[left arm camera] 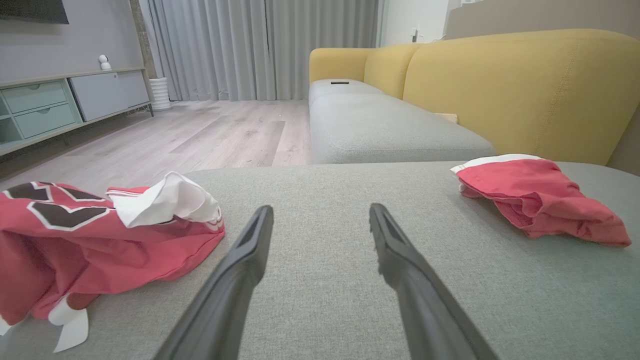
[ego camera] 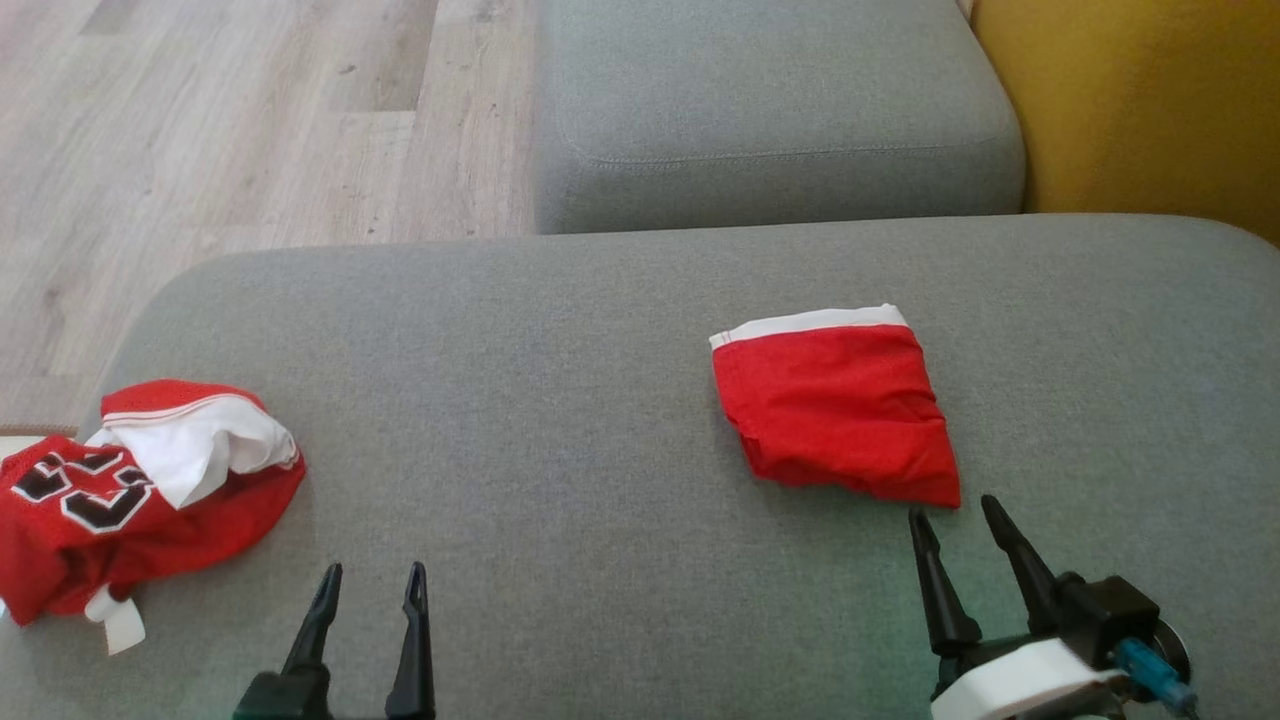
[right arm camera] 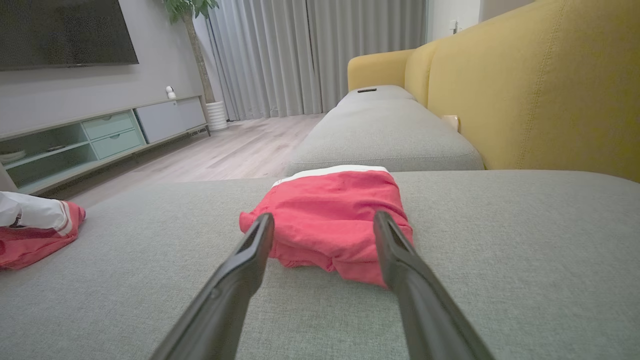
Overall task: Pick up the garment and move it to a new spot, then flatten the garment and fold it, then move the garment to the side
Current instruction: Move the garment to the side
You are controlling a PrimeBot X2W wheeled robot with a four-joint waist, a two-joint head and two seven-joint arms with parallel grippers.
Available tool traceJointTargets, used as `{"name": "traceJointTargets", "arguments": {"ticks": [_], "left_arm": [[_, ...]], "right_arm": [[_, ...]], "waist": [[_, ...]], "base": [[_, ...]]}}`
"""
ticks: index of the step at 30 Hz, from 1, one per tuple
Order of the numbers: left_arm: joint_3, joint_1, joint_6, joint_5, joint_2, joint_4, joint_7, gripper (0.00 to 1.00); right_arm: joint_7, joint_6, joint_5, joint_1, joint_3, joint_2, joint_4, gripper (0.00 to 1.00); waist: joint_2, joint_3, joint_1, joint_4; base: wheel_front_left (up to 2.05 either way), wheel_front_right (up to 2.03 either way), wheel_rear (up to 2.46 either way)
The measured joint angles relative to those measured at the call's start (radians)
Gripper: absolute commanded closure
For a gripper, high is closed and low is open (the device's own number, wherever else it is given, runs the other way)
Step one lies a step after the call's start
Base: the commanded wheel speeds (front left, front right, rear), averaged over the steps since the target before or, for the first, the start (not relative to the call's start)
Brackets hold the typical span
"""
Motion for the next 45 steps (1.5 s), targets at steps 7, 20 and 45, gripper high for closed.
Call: {"name": "traceJointTargets", "arguments": {"ticks": [7, 20, 45], "left_arm": [[0.0, 0.0, -0.008, 0.009, 0.0, 0.005, 0.0, 0.0], [-0.005, -0.002, -0.011, 0.024, -0.001, 0.011, 0.0, 0.0], [-0.141, -0.175, 0.001, 0.036, -0.003, -0.011, 0.0, 0.0]], "right_arm": [[0.0, 0.0, -0.007, 0.0, -0.024, 0.004, -0.002, 0.0], [0.0, 0.0, -0.015, 0.001, -0.042, 0.009, -0.001, 0.0], [0.358, 0.0, 0.265, -0.453, -0.047, -0.2, 0.295, 0.0]], "waist": [[0.0, 0.002, 0.0, 0.002], [0.0, 0.029, 0.0, 0.017], [0.0, 0.233, 0.0001, 0.064]], "base": [[0.0, 0.0, 0.0], [0.0, 0.0, 0.0], [0.0, 0.0, 0.0]]}}
